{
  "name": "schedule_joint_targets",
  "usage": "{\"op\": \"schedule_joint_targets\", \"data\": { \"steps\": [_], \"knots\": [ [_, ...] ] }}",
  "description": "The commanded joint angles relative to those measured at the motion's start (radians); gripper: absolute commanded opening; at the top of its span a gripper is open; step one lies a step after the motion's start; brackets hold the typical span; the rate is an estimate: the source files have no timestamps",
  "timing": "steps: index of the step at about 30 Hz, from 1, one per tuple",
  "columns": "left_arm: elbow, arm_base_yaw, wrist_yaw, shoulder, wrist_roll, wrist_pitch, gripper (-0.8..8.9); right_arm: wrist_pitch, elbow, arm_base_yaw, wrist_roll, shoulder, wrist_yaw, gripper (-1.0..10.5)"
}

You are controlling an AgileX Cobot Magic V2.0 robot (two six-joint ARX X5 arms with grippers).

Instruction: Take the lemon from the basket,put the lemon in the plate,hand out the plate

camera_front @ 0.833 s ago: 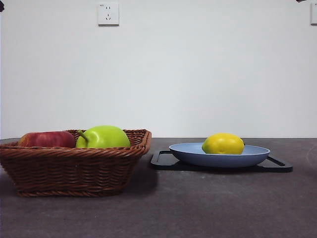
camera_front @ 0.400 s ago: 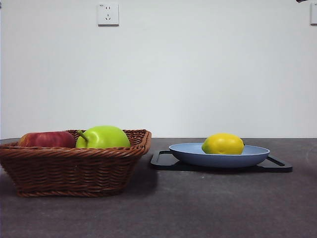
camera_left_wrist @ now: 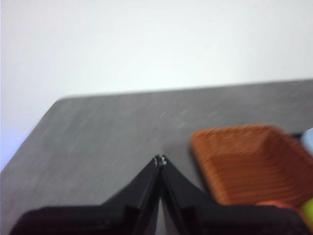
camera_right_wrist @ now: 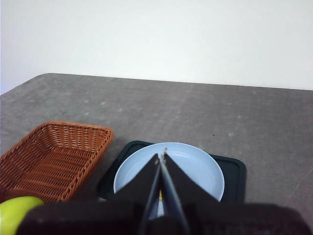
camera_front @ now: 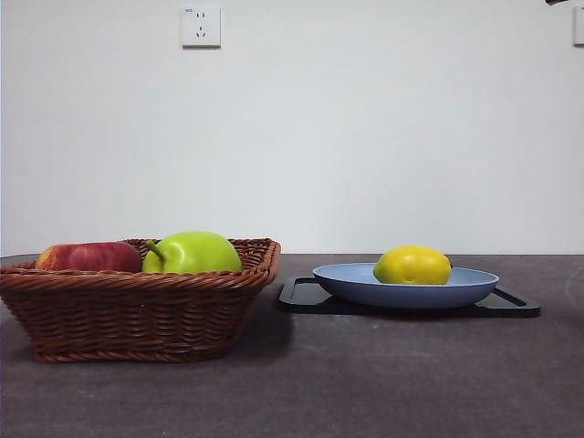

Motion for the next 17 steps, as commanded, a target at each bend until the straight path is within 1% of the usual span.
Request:
{"op": "schedule_joint_targets", "data": {
  "steps": [1, 4, 9, 13, 17],
  "knots": [
    [-0.048, 0.056, -0.001, -0.006, 0.020, 0.029, 0.08, 0.012, 0.008, 0.007, 0.013, 0.001, 0.005, 0.0],
    [-0.131, 0.090, 0.003, -0.006, 0.019, 0.110, 0.08, 0.012, 0.008, 0.007, 0.013, 0.001, 0.005, 0.0],
    [-0.278, 0.116, 0.004, -0.034, 0.017, 0.251, 0.08, 0.012, 0.008, 0.007, 0.013, 0.001, 0.005, 0.0],
    [-0.356, 0.130, 0.004, -0.076, 0.006, 0.274, 0.08, 0.012, 0.008, 0.007, 0.013, 0.001, 0.005, 0.0],
    [-0.398, 0.134, 0.003, -0.099, 0.003, 0.274, 0.08, 0.012, 0.008, 0.007, 0.013, 0.001, 0.005, 0.0]
  ]
}}
